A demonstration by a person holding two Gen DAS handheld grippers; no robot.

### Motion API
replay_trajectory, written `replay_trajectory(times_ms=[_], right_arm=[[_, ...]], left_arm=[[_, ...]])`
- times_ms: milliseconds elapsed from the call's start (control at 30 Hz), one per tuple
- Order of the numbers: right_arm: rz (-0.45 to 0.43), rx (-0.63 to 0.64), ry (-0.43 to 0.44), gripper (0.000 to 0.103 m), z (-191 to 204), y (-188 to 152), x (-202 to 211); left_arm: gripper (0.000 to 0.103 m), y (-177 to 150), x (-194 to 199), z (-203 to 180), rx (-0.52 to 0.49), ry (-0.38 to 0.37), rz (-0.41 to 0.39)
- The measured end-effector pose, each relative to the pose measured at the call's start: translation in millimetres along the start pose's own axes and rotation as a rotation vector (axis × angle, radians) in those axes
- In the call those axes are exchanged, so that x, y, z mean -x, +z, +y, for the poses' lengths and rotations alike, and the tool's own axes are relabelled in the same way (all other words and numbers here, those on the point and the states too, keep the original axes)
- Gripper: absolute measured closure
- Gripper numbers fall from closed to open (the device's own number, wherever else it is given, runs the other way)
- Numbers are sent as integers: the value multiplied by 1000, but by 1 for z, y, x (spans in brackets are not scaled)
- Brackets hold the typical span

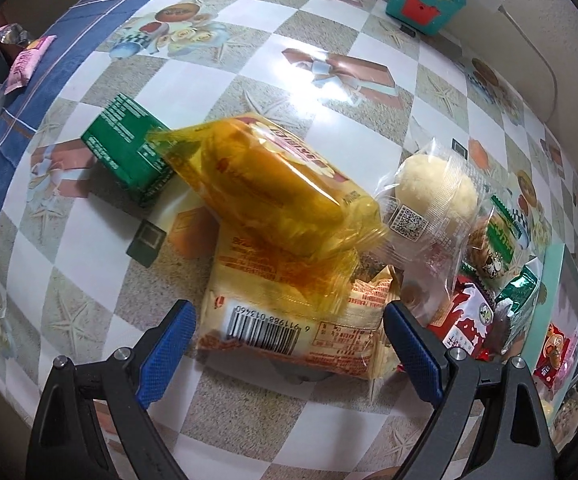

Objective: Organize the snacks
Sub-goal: 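Move the right tool to the small red candy packet while the left tool reaches the cream bread bag, then close the right tool on the red candy packet while the left tool grasps the cream bread bag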

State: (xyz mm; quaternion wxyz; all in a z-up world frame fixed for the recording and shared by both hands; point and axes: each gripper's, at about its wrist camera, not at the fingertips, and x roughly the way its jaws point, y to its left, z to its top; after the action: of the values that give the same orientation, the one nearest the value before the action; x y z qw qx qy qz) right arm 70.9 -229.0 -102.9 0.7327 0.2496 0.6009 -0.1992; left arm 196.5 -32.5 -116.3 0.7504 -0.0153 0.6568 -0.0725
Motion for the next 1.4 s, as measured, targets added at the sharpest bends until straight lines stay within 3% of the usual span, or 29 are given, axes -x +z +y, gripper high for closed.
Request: replay_trajectory(times_ms=[333, 600, 1000, 1267, 1400], right_arm=[[-6, -7, 10, 27, 18, -5, -5], [-31, 10, -11, 58, 23, -6, -6], [-36, 26, -9, 72, 18, -5, -3], [-32, 17, 9, 76, 12, -4, 0], [-39, 13, 18, 84, 9, -3, 5]], left_arm=[[8, 2, -15, -8, -11, 21, -9], [10, 0, -11, -9, -8, 29, -15], [22, -7, 1, -19, -31, 50, -30], [24, -10, 10, -19, -21, 57, -23], [24, -13, 11, -16, -7, 53, -13]])
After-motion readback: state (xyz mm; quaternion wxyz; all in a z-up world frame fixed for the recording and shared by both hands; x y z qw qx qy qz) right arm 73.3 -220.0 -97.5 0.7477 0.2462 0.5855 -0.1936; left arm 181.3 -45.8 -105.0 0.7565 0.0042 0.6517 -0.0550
